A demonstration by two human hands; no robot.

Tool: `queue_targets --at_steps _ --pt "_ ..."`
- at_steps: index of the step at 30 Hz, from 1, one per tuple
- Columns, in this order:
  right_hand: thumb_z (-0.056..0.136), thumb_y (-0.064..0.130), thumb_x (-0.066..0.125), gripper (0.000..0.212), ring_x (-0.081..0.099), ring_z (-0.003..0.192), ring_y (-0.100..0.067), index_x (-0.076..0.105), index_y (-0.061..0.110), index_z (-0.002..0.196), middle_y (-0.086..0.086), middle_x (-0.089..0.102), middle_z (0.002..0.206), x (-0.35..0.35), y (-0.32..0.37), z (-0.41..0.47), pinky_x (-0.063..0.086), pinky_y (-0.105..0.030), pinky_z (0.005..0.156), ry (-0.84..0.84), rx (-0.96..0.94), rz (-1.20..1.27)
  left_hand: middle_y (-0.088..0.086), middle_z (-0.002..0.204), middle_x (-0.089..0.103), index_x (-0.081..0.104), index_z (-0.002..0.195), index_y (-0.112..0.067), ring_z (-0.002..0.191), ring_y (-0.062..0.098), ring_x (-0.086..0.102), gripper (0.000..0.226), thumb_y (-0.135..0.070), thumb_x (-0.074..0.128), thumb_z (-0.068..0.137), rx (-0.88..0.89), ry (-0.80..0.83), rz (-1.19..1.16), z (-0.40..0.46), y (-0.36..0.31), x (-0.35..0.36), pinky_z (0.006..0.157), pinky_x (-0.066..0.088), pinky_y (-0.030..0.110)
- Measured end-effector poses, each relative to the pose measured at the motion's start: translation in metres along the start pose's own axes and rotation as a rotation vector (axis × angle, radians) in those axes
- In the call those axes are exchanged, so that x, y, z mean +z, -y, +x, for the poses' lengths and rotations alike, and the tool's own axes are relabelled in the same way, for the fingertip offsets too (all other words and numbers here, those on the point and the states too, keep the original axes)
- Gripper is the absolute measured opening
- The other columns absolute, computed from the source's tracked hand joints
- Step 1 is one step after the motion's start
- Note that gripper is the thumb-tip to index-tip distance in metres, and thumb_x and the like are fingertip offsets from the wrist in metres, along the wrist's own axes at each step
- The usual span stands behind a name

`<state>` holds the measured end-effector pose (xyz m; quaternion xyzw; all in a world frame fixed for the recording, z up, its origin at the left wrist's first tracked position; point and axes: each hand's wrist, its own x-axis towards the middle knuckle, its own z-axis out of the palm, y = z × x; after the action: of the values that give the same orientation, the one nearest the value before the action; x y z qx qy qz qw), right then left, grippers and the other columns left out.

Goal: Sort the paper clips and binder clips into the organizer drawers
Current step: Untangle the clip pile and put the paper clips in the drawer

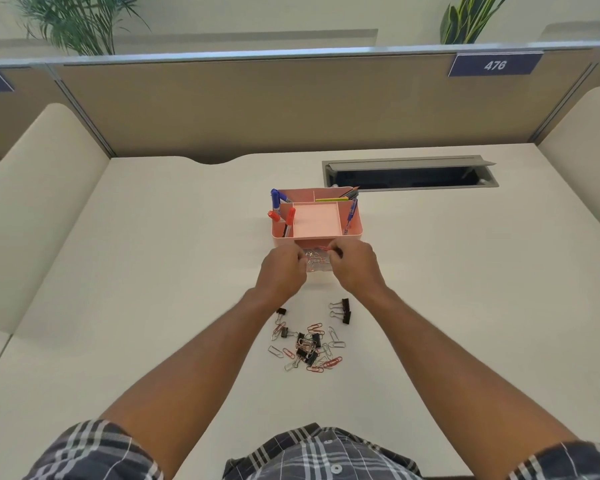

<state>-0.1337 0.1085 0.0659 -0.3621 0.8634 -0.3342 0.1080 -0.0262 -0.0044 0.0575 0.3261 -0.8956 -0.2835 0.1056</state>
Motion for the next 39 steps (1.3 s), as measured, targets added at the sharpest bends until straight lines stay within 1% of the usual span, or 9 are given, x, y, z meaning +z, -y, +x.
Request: queue_targets --at_steps 4,9,12,14,17,20,27,35,39 --pt "0.093 0.010 0.051 0.021 0.063 0.081 -0.026 0.071 0.006 0.092 -0.009 0.072 0.087 -0.002 -0.004 -0.003 0.055 -0.041 0.074 0.036 -0.018 0.009 0.004 0.078 0.065 0.062 0.081 -0.012 0.072 0.020 0.059 0.015 -0.008 0.053 0.092 0.032 -0.051 -0.061 -0.006 0.000 0.003 0.061 0.050 0.034" --pt "0.091 0.013 0.053 0.017 0.063 0.075 -0.022 0.069 0.012 0.084 -0.002 0.070 0.078 -0.003 -0.020 -0.032 0.053 -0.036 0.069 0.048 0.051 0.068 -0.001 0.076 0.060 0.059 0.080 -0.016 0.070 0.017 0.054 0.013 -0.010 0.053 0.089 0.077 -0.096 -0.081 -0.033 0.011 0.016 0.062 0.048 0.035" --pt "0.090 0.018 0.057 0.016 0.065 0.076 -0.017 0.072 0.018 0.087 0.001 0.073 0.085 -0.001 -0.032 -0.056 0.051 -0.029 0.071 0.233 0.131 -0.063 0.001 0.088 0.064 0.066 0.092 -0.016 0.084 0.019 0.059 0.012 -0.022 0.057 0.092 0.080 0.078 0.026 -0.054 0.019 0.033 0.075 0.050 0.036" --pt "0.089 0.023 0.060 0.011 0.063 0.080 -0.020 0.069 0.019 0.084 -0.002 0.072 0.091 0.008 -0.042 -0.073 0.047 -0.028 0.069 0.389 0.168 -0.228 0.002 0.099 0.065 0.068 0.103 -0.016 0.093 0.021 0.059 0.023 -0.033 0.061 0.090 0.068 0.239 0.136 -0.064 0.024 0.047 0.082 0.050 0.036" --pt "0.087 0.025 0.061 0.017 0.062 0.095 -0.028 0.065 0.013 0.099 -0.007 0.065 0.105 0.025 -0.051 -0.098 0.049 -0.033 0.078 0.483 0.188 -0.363 0.005 0.102 0.062 0.066 0.104 -0.015 0.096 0.026 0.058 0.031 -0.041 0.064 0.086 0.090 0.336 0.274 -0.071 0.028 0.060 0.082 0.049 0.037" --pt "0.091 0.021 0.056 0.023 0.057 0.102 -0.030 0.058 0.010 0.110 -0.010 0.055 0.111 0.040 -0.054 -0.116 0.046 -0.035 0.083 0.433 0.158 -0.336 0.007 0.104 0.060 0.064 0.104 -0.014 0.097 0.027 0.056 0.030 -0.038 0.063 0.087 0.115 0.341 0.334 -0.072 0.026 0.066 0.082 0.048 0.038" --pt "0.092 0.014 0.050 0.013 0.055 0.093 -0.027 0.062 0.010 0.094 -0.009 0.056 0.104 0.058 -0.053 -0.111 0.047 -0.037 0.078 0.301 0.102 -0.263 0.008 0.098 0.061 0.063 0.097 -0.012 0.091 0.026 0.057 0.012 -0.018 0.057 0.088 0.119 0.357 0.415 -0.072 0.023 0.068 0.078 0.050 0.040" --pt "0.086 0.006 0.046 0.013 0.055 0.084 -0.024 0.058 0.011 0.085 -0.005 0.058 0.093 0.058 -0.050 -0.105 0.045 -0.035 0.071 0.304 0.110 -0.214 0.009 0.087 0.064 0.063 0.083 -0.009 0.083 0.029 0.060 0.011 -0.015 0.054 0.087 0.118 0.368 0.311 -0.070 0.028 0.065 0.074 0.051 0.043" --pt "0.090 0.009 0.045 0.015 0.056 0.077 -0.023 0.059 0.012 0.085 -0.003 0.062 0.085 0.051 -0.051 -0.104 0.045 -0.034 0.067 0.271 0.109 -0.159 0.007 0.089 0.065 0.062 0.087 -0.010 0.086 0.026 0.059 0.011 -0.012 0.051 0.089 0.085 0.352 0.186 -0.071 0.031 0.061 0.077 0.049 0.041"
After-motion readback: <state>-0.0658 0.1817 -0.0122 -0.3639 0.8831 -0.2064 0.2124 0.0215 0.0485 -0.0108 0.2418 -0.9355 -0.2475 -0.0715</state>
